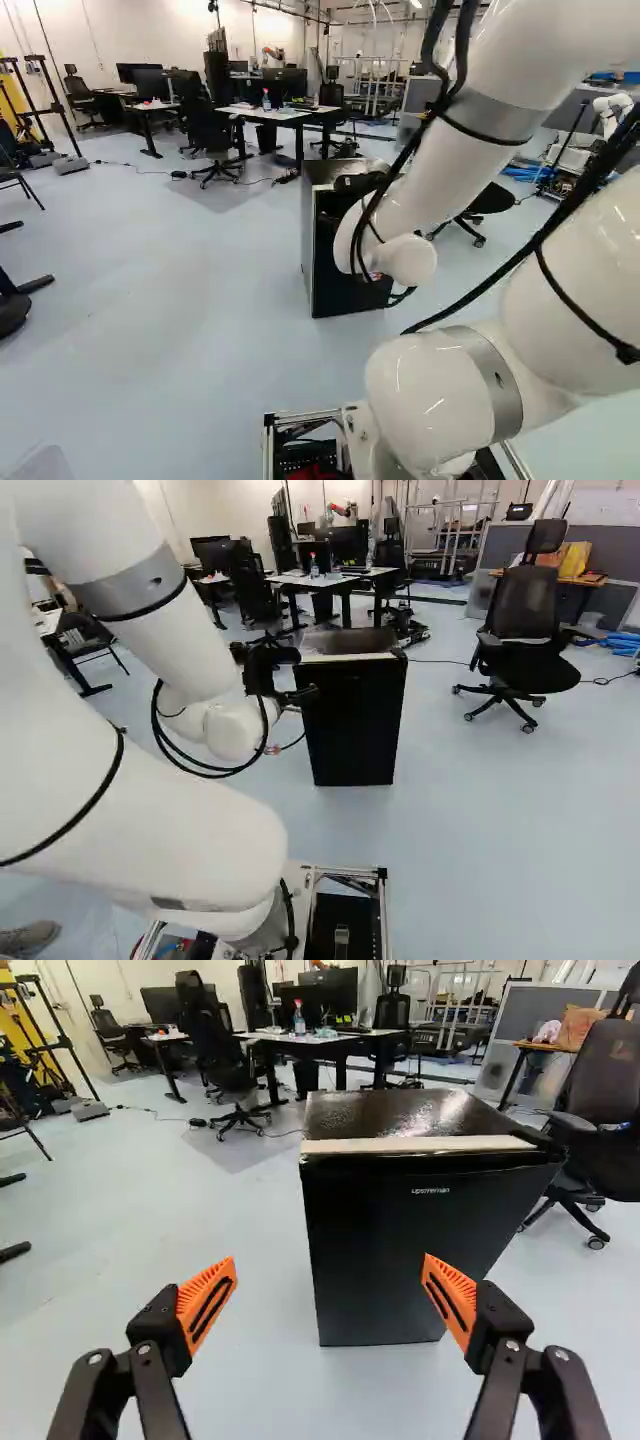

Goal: Grab a drink from the fridge

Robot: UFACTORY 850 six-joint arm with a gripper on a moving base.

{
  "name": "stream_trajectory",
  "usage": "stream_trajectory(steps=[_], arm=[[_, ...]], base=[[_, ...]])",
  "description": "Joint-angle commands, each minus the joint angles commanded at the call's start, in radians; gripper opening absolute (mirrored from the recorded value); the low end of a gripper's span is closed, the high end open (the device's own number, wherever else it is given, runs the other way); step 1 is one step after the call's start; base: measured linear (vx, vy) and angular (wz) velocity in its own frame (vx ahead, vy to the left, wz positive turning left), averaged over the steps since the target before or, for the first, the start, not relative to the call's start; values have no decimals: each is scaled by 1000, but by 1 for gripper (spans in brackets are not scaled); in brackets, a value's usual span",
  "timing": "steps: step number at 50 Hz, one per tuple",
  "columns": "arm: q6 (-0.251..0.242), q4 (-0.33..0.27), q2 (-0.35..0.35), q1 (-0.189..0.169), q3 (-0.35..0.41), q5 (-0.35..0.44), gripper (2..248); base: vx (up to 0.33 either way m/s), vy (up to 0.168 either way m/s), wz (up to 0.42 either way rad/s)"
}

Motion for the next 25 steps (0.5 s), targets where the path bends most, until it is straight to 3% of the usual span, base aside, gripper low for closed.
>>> stream_trajectory(steps=[25], arm=[[0, 110, -109, 83, -101, 63, 247]], base=[[0, 0, 0]])
